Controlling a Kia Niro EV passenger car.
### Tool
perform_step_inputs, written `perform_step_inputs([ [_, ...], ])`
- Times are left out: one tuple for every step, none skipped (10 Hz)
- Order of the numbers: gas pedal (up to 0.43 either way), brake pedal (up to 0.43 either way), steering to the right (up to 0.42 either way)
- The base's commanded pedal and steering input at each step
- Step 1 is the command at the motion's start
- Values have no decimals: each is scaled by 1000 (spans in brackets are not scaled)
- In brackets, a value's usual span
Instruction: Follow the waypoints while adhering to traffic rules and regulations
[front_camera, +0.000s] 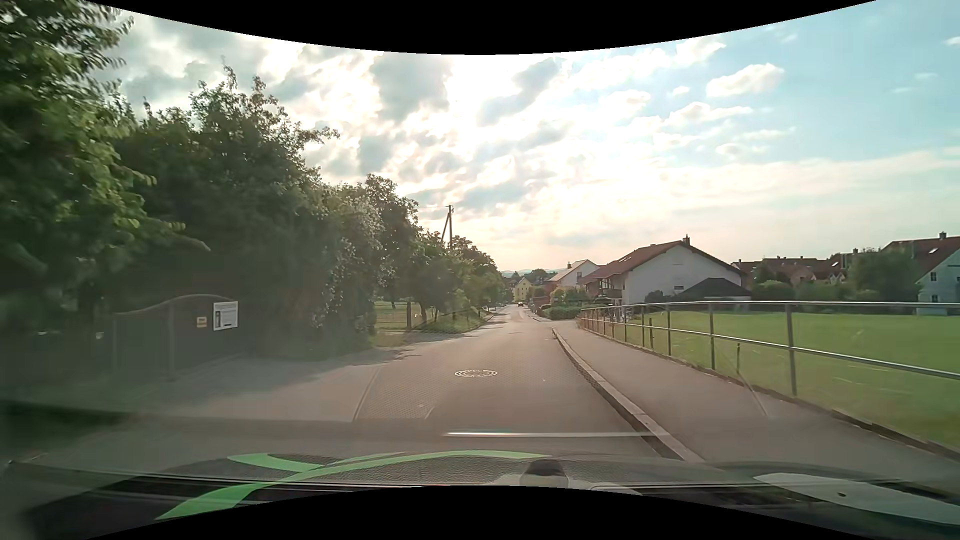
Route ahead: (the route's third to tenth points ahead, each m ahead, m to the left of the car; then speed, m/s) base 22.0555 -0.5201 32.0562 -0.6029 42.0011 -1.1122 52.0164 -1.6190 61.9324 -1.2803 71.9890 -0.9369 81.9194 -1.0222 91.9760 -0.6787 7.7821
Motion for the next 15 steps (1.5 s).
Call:
perform_step_inputs([
  [67, 0, 4],
  [67, 0, 4],
  [67, 0, 4],
  [67, 0, 4],
  [59, 0, 4],
  [59, 0, 4],
  [59, 0, 4],
  [59, 0, 4],
  [59, 0, 4],
  [59, 0, 4],
  [59, 0, 4],
  [59, 0, 4],
  [59, 0, 4],
  [67, 0, 5],
  [67, 0, 6],
])
